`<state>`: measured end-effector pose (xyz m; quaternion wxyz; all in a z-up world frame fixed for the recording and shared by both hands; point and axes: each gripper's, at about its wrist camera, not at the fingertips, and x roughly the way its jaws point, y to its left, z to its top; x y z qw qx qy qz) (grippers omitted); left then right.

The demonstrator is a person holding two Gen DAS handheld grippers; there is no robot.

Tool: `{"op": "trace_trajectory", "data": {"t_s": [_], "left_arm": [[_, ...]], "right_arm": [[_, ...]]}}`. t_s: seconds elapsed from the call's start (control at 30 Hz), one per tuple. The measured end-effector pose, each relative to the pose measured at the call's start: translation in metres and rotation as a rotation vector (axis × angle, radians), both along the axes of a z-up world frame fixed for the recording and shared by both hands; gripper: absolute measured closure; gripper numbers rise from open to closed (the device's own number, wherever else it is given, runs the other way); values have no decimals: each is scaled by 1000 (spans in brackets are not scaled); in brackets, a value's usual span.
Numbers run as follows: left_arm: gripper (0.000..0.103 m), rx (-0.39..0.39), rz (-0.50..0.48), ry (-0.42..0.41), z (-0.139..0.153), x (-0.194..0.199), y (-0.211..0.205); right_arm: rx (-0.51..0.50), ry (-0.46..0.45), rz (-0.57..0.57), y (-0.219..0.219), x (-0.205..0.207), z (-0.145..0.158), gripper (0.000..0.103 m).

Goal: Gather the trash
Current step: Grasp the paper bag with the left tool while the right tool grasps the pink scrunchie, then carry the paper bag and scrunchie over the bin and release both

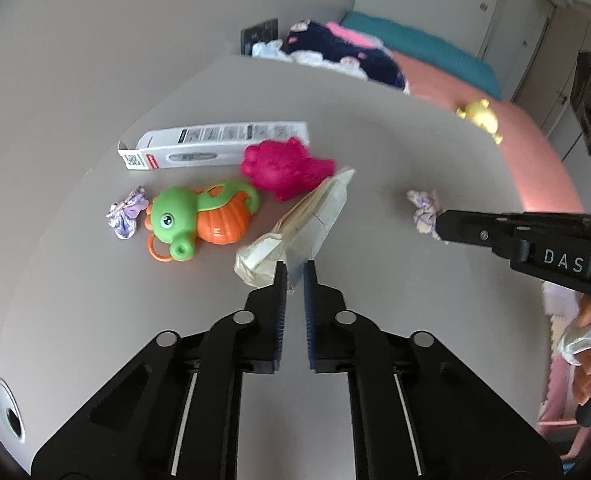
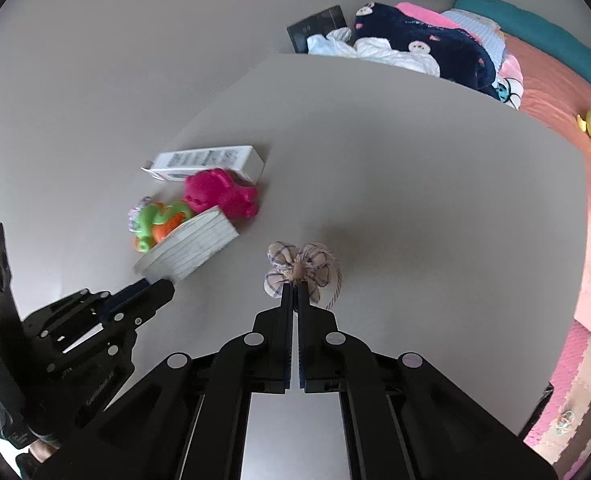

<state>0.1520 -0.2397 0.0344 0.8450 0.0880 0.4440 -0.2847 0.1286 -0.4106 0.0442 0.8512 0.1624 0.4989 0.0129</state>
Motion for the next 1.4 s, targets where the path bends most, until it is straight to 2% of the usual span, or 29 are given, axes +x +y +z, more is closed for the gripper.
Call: {"op": "trace_trajectory", "data": {"t_s": [0.1,0.17,0.23,0.3,0.5,0.53,0.57,0.6,0.63,0.67,0.8,1.03,1.1,1.17,1.2,1.23,1.27,1.4], "left_arm": [[99,-36,28,-14,10,-15,6],[99,-31,38,-18,13,-22,4],[99,28,13,4,9,-24,-5],[99,134,26,-44,3,-30,-12],[97,168,34,-3,-4,-26,-6],[81,163,36,6,-3,-23,-4],[36,161,40,2,-1,-22,-3],[9,161,50,-24,4,-22,-2],[6,152,52,-68,9,-26,0],[6,158,36,-106,14,-29,-1],[6,221,-2,-120,14,-18,-16],[8,199,-12,-16,-5,8,-40],[19,223,-19,5,-12,9,-47],[36,231,-23,25,-19,9,-53],[43,213,-19,27,-18,9,-52],[59,183,-22,51,-17,10,-50],[66,167,-13,61,-16,11,-49],[67,127,28,51,-9,4,-44]], "right_arm": [[21,-28,-7,-6,-16,12,100],[37,-32,-12,-11,-23,16,100],[58,-33,-17,-15,-31,19,100],[58,-35,-20,-17,-35,20,100],[65,-30,-15,-21,-39,15,100],[66,-29,-12,-20,-38,15,100],[67,-30,-8,-20,-38,14,100],[67,-30,-4,-19,-38,14,100],[67,-31,1,-19,-38,14,100],[66,-33,4,-18,-37,14,100],[71,-33,13,-18,-36,12,100],[79,-26,-4,-27,-33,4,100],[77,-22,-9,-31,-34,2,100],[77,-21,-13,-34,-36,1,100],[77,-23,-15,-35,-37,1,100],[78,-24,-17,-36,-38,2,100],[79,-26,-18,-38,-39,2,100],[94,-34,-25,-44,-49,5,100]]}}
